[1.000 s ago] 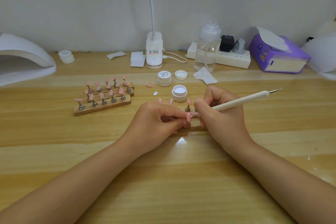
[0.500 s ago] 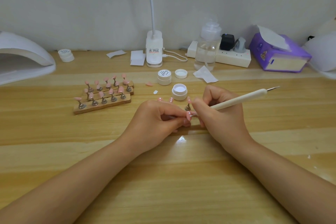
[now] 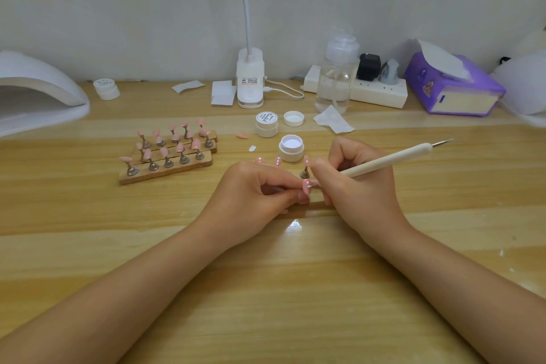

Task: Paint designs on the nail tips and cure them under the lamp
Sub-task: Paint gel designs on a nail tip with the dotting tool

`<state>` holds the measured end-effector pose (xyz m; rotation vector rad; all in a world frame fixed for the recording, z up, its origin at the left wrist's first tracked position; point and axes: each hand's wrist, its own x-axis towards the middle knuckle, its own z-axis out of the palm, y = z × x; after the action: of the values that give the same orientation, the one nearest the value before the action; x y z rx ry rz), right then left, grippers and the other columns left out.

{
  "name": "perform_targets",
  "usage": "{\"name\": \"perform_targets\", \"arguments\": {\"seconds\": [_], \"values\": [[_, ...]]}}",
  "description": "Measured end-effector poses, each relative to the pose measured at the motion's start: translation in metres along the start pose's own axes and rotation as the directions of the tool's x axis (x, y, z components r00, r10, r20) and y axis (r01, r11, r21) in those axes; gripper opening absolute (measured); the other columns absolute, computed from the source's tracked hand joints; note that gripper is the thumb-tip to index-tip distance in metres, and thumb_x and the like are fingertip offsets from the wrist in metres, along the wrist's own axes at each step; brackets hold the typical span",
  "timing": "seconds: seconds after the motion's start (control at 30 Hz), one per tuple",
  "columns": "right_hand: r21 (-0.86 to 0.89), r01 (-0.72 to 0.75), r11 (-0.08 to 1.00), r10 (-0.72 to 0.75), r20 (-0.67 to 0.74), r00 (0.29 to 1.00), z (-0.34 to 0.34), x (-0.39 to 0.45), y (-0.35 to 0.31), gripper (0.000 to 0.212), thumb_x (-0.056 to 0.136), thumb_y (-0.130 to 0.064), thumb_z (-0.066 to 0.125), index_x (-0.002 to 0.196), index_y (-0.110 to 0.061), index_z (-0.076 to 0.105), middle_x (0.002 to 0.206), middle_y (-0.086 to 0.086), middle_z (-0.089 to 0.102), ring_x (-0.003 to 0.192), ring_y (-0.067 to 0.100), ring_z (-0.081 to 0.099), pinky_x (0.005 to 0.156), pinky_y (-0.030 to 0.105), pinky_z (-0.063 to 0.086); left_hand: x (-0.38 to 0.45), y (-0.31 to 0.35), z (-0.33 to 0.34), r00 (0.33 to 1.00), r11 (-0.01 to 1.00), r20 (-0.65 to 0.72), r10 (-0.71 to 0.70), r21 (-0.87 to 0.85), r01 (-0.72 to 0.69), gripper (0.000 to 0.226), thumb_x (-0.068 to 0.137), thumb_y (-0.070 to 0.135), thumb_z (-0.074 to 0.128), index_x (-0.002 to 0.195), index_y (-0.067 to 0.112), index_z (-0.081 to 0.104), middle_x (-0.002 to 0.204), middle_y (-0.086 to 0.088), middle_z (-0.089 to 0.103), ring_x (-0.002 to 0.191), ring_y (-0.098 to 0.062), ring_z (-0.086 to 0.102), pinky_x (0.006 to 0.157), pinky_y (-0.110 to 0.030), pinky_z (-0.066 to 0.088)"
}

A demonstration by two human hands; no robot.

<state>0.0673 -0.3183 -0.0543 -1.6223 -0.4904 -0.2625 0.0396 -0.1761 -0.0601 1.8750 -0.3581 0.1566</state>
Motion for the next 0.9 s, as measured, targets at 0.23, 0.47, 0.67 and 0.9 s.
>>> {"name": "perform_targets", "arguments": {"seconds": [0.23, 0.47, 0.67, 0.9], "values": [[0.021, -0.001, 1.0, 0.001, 0.012, 1.0, 0.0002, -0.0005, -0.0007, 0.045, 0.076, 0.013, 0.058, 0.048, -0.011, 0.033, 0.033, -0.011, 0.04, 0.034, -0.002, 0.046, 0.043, 0.01, 0.035, -0.0009, 0.0005, -0.0006, 1.0, 1.0, 0.008, -0.022, -0.009, 0.022, 0.022, 0.077, -0.001, 0.067, 0.082, 0.02, 0.072, 0.065, 0.014, 0.069, 0.073, -0.003, 0.067, 0.059, -0.013, 0.051], [0.026, 0.0, 1.0, -0.001, 0.025, 1.0, 0.0003, -0.0005, -0.0007, 0.045, 0.077, 0.012, 0.058, 0.048, -0.011, 0.033, 0.032, -0.012, 0.041, 0.033, -0.001, 0.045, 0.043, 0.009, 0.034, -0.0009, 0.0012, -0.0001, 1.0, 0.999, 0.001, -0.031, -0.013, 0.032, 0.023, 0.076, -0.001, 0.068, 0.082, 0.021, 0.072, 0.065, 0.014, 0.069, 0.072, -0.001, 0.067, 0.058, -0.012, 0.05], [0.024, 0.013, 1.0, -0.013, 0.027, 1.0, 0.0005, -0.0007, -0.0015, 0.046, 0.077, 0.014, 0.057, 0.048, -0.012, 0.033, 0.032, -0.013, 0.041, 0.033, -0.001, 0.045, 0.042, 0.007, 0.032, -0.0008, 0.001, -0.0001, 1.0, 1.0, -0.001, -0.029, -0.002, 0.029, 0.021, 0.076, 0.0, 0.068, 0.081, 0.02, 0.073, 0.065, 0.014, 0.069, 0.071, 0.0, 0.067, 0.057, -0.012, 0.049], [0.005, 0.002, 1.0, -0.002, 0.009, 1.0, 0.0003, -0.0003, 0.0001, 0.046, 0.076, 0.01, 0.058, 0.048, -0.013, 0.032, 0.033, -0.011, 0.04, 0.033, 0.001, 0.042, 0.041, 0.01, 0.031, -0.0009, 0.002, 0.0002, 0.999, 0.999, 0.001, -0.034, -0.014, 0.034, 0.023, 0.076, -0.001, 0.068, 0.083, 0.02, 0.072, 0.066, 0.013, 0.069, 0.07, 0.0, 0.066, 0.057, -0.012, 0.049]]}}
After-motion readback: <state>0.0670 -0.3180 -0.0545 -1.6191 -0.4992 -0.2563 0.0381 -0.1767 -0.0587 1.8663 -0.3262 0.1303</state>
